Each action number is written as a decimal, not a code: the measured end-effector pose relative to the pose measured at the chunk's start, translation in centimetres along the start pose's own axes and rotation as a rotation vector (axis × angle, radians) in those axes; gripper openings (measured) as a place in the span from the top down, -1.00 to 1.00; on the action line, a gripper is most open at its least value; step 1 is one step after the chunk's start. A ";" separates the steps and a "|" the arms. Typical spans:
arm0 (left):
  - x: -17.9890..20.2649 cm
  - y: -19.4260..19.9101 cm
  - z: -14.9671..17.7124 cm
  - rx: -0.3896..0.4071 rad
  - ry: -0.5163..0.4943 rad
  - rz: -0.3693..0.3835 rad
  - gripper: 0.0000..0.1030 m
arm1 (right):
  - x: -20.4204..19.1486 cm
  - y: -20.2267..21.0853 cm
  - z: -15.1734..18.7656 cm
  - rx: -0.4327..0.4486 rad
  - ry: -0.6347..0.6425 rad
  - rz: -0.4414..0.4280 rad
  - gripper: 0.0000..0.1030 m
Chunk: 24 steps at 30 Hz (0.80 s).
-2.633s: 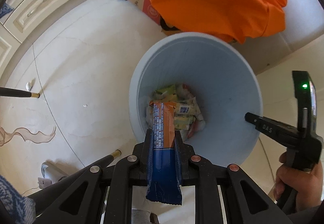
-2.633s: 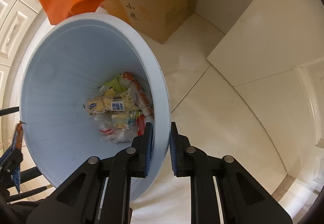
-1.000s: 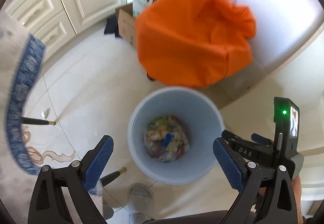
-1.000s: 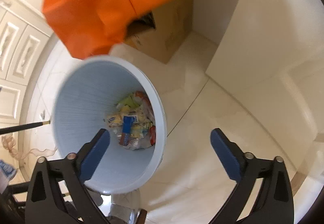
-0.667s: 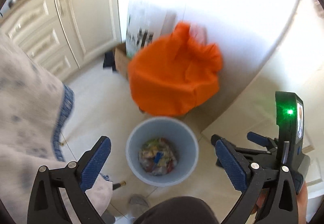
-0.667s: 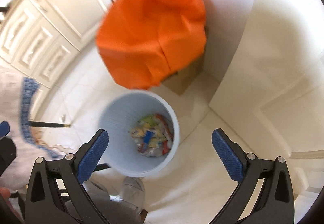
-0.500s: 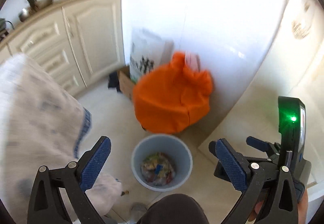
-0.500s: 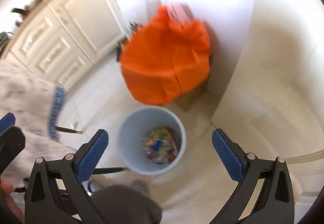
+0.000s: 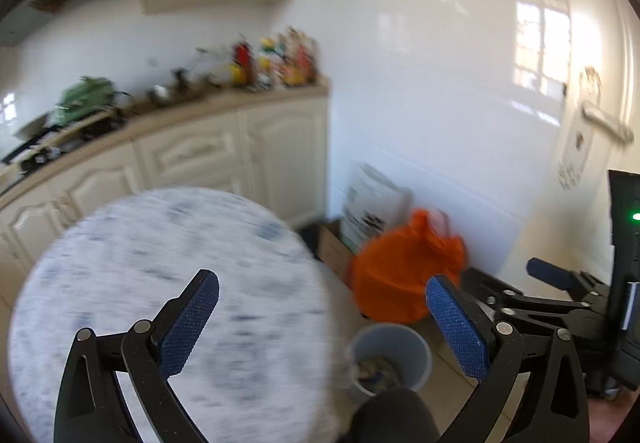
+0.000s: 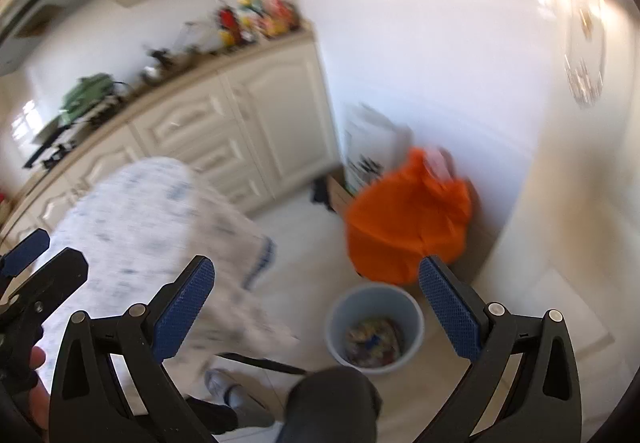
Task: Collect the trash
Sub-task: 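Move both open tools from the bin back over the empty table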
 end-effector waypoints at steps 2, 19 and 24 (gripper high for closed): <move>-2.4 3.9 -0.2 0.045 0.030 -0.046 -0.99 | -3.4 1.7 -0.9 0.040 0.036 -0.045 -1.00; -12.0 23.3 4.8 0.210 0.194 -0.495 -0.99 | -24.2 10.8 -0.2 0.176 0.284 -0.385 -1.00; -10.8 25.8 6.0 0.238 0.216 -0.575 -0.99 | -26.0 12.3 1.0 0.187 0.319 -0.419 -1.00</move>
Point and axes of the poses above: each gripper's, at about its wrist camera, not at the fingertips, and y roughly against the way its jaws point, x to its right, z to its underside, the point moved 4 cm from there along -y, roughly the way its jaws point, and after that the axes turned 5 degrees about x, right-handed, at the moved point
